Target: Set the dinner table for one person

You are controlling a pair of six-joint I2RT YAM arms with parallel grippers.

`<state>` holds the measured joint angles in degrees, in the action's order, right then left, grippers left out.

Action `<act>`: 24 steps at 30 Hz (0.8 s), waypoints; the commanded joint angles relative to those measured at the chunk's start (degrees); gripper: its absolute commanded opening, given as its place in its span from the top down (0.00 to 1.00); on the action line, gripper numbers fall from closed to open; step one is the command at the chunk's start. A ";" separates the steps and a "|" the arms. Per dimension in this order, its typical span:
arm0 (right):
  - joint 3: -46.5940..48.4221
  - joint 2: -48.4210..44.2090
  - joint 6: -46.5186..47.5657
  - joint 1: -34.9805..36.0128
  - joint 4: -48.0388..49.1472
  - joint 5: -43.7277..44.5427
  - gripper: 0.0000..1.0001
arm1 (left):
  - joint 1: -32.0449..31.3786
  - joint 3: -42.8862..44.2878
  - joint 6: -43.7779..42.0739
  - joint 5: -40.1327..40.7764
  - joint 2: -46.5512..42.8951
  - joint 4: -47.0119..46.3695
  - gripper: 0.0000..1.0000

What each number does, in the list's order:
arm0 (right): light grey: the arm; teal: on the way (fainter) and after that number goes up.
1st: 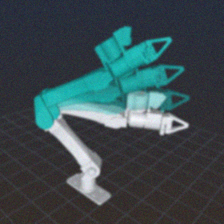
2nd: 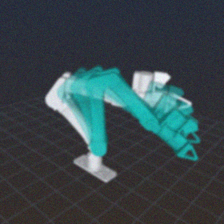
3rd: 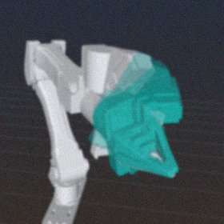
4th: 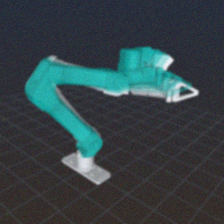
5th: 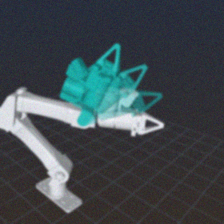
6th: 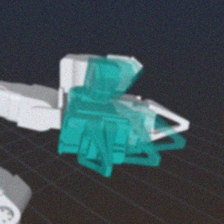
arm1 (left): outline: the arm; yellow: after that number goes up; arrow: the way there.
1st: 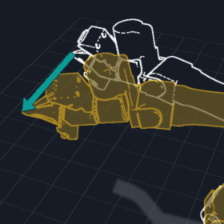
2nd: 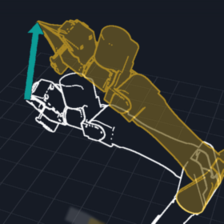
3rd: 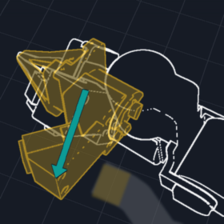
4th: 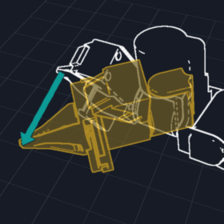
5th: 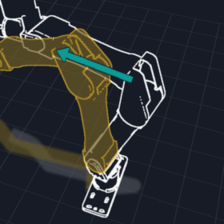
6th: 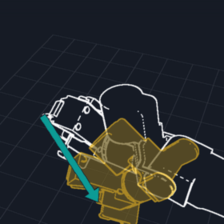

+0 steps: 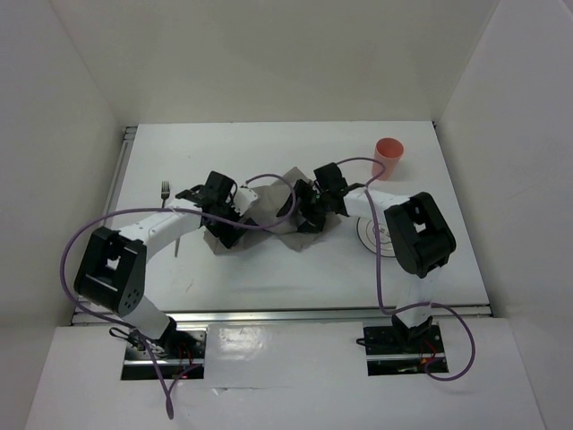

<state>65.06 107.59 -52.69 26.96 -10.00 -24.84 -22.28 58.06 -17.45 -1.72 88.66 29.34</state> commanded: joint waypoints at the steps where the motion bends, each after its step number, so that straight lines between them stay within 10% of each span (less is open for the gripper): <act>1: -2.12 0.78 -5.40 -0.07 8.04 -2.58 0.27 | -0.13 -0.23 1.73 1.89 2.83 -4.73 0.04; 4: -4.32 0.17 -7.60 -0.07 10.09 -0.66 0.55 | -0.13 0.38 1.72 -1.61 3.53 -4.73 0.17; 9: -2.49 0.16 -5.50 -0.68 8.94 0.67 0.96 | -0.13 1.61 1.72 -5.75 6.34 -4.21 0.67; 13: -0.29 -1.06 -2.52 -1.20 6.76 1.20 1.00 | -0.13 2.85 1.11 -5.75 6.35 -1.92 1.00; 19: 4.98 -6.87 6.60 -4.27 1.39 2.96 1.00 | -0.13 3.45 -1.26 -3.30 3.89 -0.25 1.00; 24: 27.54 1.00 16.81 -8.32 -8.25 -1.34 1.00 | 6.97 13.45 -1.27 -0.14 5.81 2.63 1.00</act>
<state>79.44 106.65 -44.21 21.45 -16.03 -24.99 -20.05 63.90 -17.82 -4.19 94.43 30.87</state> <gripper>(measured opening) 0.090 0.026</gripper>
